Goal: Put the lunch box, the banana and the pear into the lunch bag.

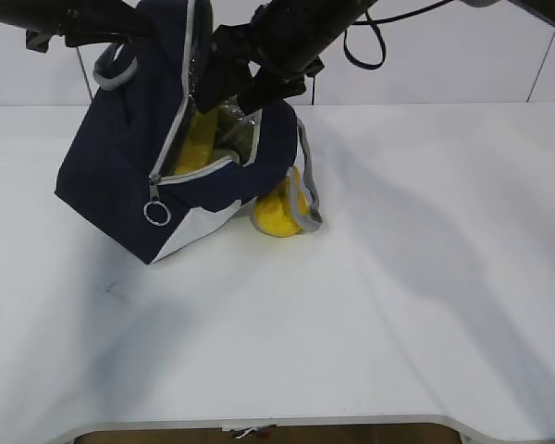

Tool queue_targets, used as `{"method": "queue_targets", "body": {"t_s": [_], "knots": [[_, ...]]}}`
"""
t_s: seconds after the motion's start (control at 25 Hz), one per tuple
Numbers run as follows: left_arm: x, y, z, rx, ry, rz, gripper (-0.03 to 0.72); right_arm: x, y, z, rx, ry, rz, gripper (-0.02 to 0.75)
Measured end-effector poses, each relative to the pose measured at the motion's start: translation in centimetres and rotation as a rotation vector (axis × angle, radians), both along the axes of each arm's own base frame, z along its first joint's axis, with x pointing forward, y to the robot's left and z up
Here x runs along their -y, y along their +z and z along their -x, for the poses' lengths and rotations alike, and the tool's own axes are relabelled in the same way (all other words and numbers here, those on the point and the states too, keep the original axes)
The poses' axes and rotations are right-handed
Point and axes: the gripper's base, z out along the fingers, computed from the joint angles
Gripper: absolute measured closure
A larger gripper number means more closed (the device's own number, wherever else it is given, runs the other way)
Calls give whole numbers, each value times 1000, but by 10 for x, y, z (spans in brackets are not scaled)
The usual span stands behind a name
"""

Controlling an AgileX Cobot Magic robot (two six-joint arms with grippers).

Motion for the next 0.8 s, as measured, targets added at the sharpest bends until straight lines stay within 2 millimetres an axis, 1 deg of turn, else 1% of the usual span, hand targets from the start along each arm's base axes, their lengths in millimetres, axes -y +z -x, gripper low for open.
{"method": "queue_targets", "body": {"t_s": [0.16,0.24,0.36,0.48,0.6,0.8], "knots": [[-15,0,-3,1,37,0,676,17,0,-3,26,-107,186,156],[-19,0,-4,2,46,-6,676,27,2,-4,47,-175,281,156],[-24,-2,-4,2,51,-34,676,39,8,-2,71,-238,369,158],[-29,-5,-5,5,67,-82,676,45,12,4,71,-256,403,164],[-34,-9,-7,-9,101,-131,676,48,3,9,30,-256,426,171],[-38,-16,-8,-27,118,-187,676,50,-24,16,-61,-240,473,176]]}}
